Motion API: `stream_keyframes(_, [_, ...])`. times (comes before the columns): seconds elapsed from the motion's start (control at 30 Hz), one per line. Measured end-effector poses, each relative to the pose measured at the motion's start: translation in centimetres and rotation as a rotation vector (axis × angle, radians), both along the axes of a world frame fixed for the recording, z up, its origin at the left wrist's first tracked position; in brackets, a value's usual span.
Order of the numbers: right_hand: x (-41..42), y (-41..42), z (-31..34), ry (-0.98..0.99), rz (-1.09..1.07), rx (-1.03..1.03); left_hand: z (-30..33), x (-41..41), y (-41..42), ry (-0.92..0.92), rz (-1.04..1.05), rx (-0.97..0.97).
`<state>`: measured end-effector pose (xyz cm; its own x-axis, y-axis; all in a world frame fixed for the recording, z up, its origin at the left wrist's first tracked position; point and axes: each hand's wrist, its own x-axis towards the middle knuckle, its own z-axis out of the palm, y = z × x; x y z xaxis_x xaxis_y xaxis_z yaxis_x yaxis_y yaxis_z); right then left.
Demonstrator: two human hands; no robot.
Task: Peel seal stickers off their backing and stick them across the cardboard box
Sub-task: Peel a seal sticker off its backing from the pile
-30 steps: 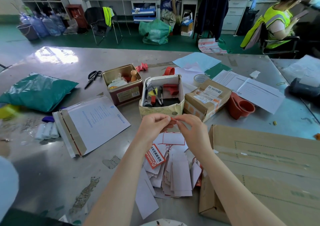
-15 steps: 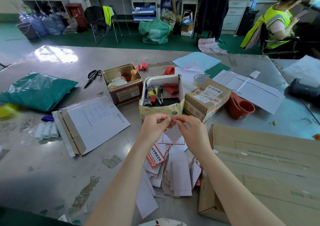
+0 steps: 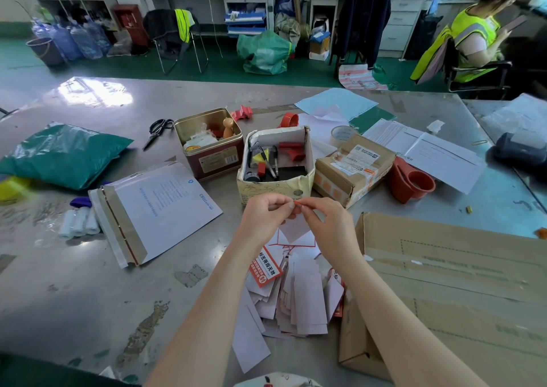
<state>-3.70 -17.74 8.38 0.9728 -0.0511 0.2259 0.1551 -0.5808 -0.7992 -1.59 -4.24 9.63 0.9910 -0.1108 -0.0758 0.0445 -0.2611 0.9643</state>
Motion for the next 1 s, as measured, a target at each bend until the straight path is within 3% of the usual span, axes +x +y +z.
stream_keyframes(0.53, [0.29, -0.12, -0.44, 0.016, -0.003, -0.015, -0.06, -0.08, -0.22, -0.102, 0.003, 0.136])
stream_keyframes(1.0, [0.58, -0.19, -0.38, 0.118, -0.034, 0.146, -0.06, 0.0, -0.18, -0.172, -0.051, 0.222])
